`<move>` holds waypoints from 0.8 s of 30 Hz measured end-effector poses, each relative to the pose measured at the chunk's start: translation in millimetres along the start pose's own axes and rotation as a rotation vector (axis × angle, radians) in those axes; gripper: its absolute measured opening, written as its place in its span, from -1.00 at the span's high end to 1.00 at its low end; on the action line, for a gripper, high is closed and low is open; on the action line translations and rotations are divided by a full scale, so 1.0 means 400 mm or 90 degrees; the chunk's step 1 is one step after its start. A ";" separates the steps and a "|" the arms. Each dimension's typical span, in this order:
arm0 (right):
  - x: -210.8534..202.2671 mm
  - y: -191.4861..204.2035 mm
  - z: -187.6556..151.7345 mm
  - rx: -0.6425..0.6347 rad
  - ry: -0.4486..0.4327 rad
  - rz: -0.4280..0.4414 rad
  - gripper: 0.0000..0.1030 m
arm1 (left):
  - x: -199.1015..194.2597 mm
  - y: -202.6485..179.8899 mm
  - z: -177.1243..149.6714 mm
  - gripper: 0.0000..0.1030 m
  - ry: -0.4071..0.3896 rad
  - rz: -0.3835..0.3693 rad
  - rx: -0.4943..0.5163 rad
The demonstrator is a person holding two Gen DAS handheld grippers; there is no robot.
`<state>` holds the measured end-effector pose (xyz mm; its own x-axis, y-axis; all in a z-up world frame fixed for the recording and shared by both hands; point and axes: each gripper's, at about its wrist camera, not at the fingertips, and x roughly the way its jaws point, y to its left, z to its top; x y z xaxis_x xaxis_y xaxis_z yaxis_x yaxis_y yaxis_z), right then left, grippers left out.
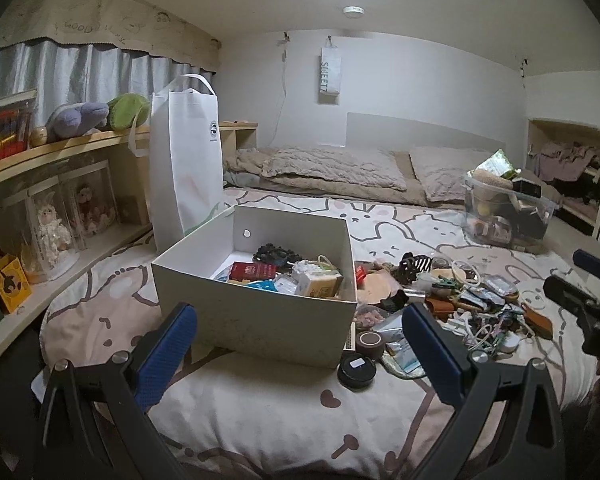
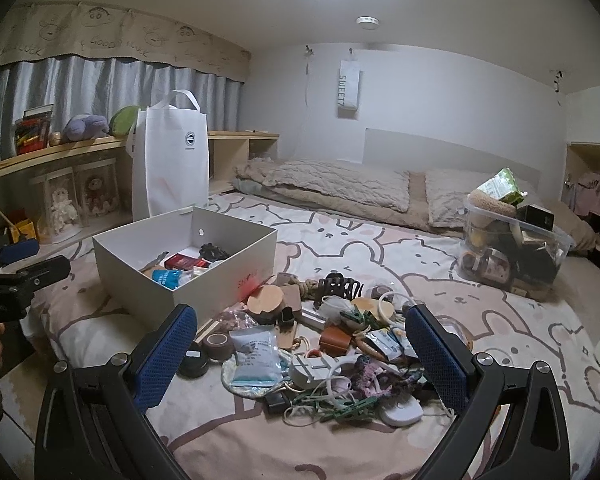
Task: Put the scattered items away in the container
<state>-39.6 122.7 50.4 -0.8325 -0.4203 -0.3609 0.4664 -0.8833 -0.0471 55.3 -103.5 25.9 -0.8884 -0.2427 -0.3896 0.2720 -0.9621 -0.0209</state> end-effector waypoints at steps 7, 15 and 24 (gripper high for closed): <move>0.000 0.003 -0.002 0.003 0.002 -0.002 -1.00 | -0.006 -0.016 -0.001 -1.00 0.004 0.011 0.021; -0.003 0.008 0.005 -0.001 0.000 -0.004 -1.00 | -0.008 -0.027 -0.003 -1.00 0.004 0.020 0.036; 0.001 0.021 0.002 -0.006 0.003 0.002 -1.00 | -0.014 -0.034 -0.004 -1.00 -0.004 0.022 0.044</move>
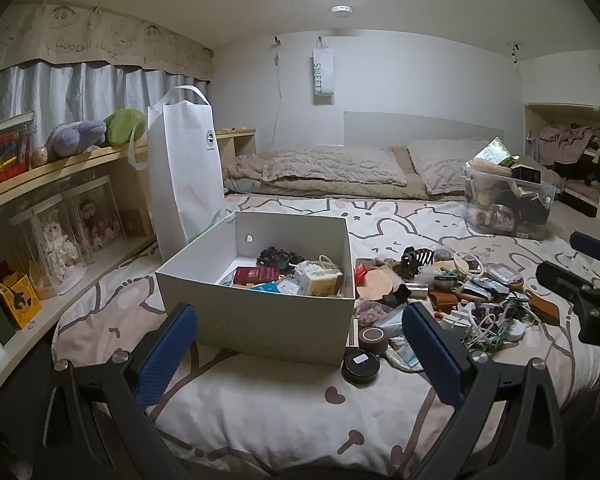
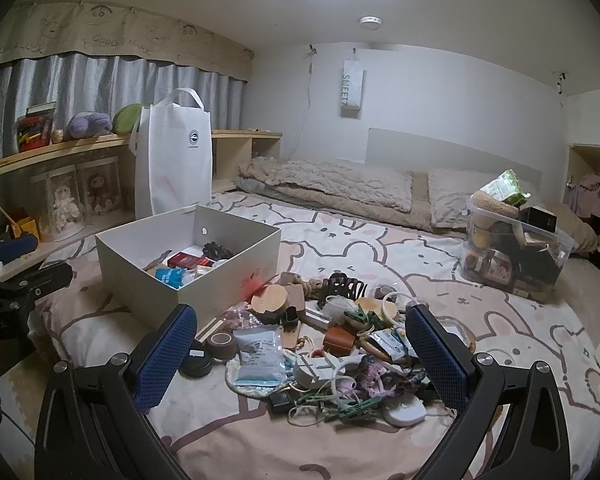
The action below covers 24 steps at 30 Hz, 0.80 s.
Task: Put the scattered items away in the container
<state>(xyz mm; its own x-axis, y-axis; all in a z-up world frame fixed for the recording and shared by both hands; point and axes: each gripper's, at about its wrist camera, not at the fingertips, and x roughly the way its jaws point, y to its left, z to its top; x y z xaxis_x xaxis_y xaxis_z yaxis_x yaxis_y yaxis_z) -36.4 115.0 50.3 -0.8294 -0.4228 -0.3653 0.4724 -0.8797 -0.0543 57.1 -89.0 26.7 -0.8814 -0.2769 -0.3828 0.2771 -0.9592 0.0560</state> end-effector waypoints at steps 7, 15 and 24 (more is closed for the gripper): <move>0.001 0.000 -0.001 0.002 0.000 0.002 -1.00 | 0.002 -0.005 -0.001 -1.00 0.001 0.008 0.008; 0.001 -0.003 -0.005 0.003 0.003 0.000 -1.00 | 0.005 -0.002 -0.003 -1.00 0.003 0.007 0.003; 0.003 -0.007 -0.009 0.010 0.004 0.000 -1.00 | 0.009 -0.003 -0.006 -1.00 0.001 0.005 -0.003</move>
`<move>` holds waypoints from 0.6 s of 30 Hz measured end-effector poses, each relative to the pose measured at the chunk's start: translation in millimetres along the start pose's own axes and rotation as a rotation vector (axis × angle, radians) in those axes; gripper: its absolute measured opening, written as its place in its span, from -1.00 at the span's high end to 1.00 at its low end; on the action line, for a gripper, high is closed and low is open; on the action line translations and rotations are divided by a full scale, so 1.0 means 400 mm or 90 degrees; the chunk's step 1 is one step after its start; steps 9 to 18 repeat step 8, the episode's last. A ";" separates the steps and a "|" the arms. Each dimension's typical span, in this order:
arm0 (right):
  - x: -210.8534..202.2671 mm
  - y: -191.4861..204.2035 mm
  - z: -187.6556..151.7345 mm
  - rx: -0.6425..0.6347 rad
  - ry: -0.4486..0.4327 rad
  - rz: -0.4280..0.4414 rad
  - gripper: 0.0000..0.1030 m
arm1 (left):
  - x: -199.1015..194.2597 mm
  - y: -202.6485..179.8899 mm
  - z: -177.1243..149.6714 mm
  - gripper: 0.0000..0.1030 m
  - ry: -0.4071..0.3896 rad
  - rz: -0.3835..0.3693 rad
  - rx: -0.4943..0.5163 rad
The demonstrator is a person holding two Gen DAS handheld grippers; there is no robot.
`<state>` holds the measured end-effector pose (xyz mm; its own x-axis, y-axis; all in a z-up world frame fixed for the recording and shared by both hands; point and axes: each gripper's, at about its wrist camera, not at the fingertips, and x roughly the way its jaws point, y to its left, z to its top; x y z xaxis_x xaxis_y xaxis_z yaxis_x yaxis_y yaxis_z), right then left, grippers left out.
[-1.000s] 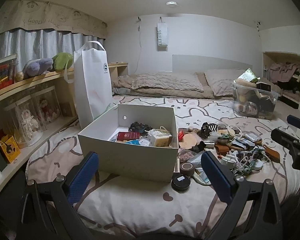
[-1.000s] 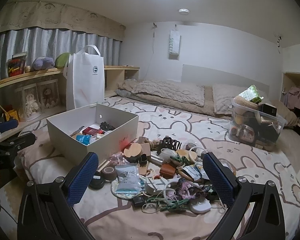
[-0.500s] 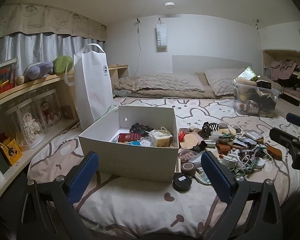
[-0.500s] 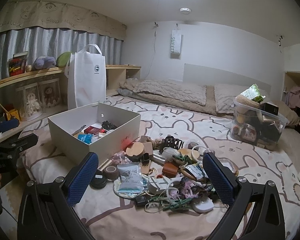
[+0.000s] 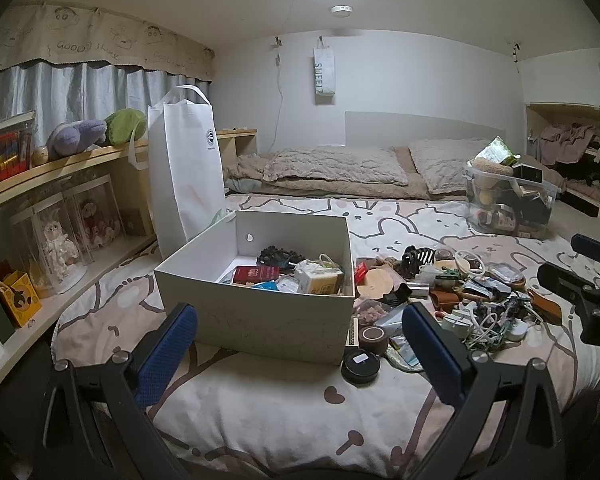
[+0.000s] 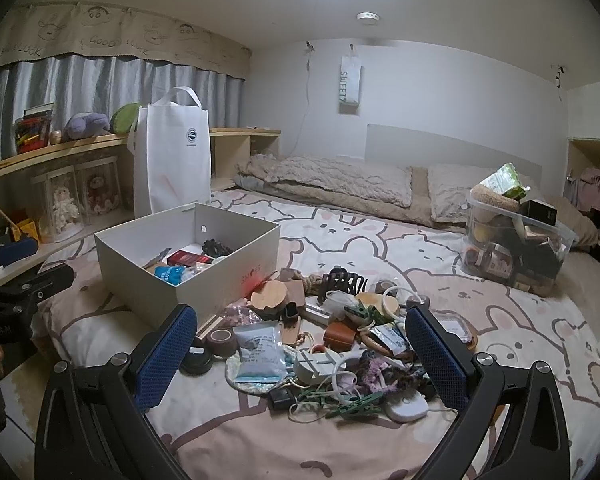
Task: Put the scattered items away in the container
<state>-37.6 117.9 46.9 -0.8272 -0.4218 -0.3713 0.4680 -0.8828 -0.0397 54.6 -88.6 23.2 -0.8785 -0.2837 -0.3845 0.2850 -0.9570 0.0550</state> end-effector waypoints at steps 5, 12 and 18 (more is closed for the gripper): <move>-0.001 -0.007 0.000 0.005 -0.004 0.000 -1.00 | 0.004 0.000 -0.003 -1.00 0.006 0.012 -0.004; -0.002 -0.009 -0.002 0.006 -0.005 0.002 -1.00 | 0.003 0.000 -0.007 -1.00 0.006 0.017 -0.005; -0.002 -0.009 -0.002 0.006 -0.005 0.002 -1.00 | 0.003 0.000 -0.007 -1.00 0.006 0.017 -0.005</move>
